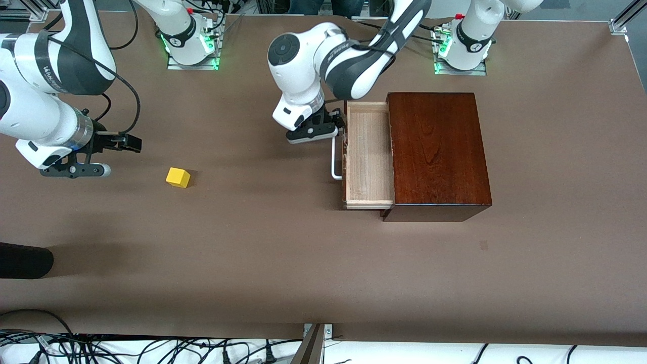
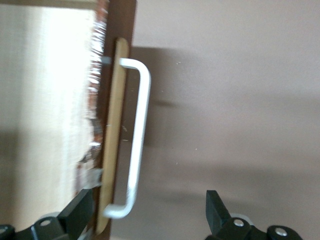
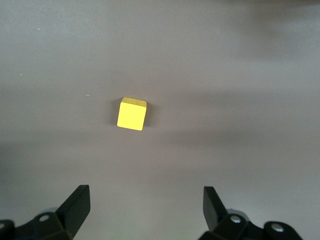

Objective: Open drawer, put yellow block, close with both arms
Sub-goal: 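Release the handle and raise the left gripper away from the drawer, then lower the right gripper onto the yellow cube and grasp it, then carry the yellow cube with the right gripper over the open drawer, then lower the cube into the drawer and open the right gripper, then raise the right gripper away while the left gripper reaches the drawer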

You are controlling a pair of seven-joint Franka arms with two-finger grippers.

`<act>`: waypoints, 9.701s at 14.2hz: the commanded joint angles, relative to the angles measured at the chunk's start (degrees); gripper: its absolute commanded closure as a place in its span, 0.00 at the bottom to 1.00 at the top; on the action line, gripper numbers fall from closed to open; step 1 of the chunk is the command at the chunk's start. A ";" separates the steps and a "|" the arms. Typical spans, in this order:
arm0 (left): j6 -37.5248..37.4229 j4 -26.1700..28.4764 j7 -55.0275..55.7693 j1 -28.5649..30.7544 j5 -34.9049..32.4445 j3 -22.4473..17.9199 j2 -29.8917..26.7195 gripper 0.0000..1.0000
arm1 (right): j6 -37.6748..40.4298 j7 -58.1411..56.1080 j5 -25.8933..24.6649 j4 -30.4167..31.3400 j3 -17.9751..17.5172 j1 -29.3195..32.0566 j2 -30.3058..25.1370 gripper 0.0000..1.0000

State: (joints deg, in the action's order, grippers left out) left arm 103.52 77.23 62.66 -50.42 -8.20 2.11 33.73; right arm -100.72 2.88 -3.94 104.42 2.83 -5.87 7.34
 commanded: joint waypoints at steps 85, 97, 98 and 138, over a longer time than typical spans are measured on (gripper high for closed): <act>-14.05 11.36 -58.17 44.36 8.46 -5.10 -31.80 0.00 | -12.56 108.89 10.27 -50.53 -11.17 -35.09 42.66 1.00; -14.05 11.36 -58.17 44.36 8.37 -5.10 -31.71 0.00 | -18.80 128.08 9.74 -50.63 -10.21 -40.10 45.82 1.00; -14.05 11.36 -58.17 44.36 8.38 -5.10 -31.71 0.00 | -19.50 129.04 9.74 -50.63 -10.21 -40.10 46.53 1.00; -19.15 2.84 -33.87 42.86 8.99 9.65 -25.57 0.00 | 6.25 72.58 7.89 -30.36 15.00 -36.94 15.18 0.00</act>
State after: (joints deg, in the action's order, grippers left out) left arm 86.26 83.36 22.06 -7.52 -0.41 8.67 5.28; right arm -92.07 82.82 3.58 63.06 15.41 -42.79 31.38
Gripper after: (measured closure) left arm 0.000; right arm 0.000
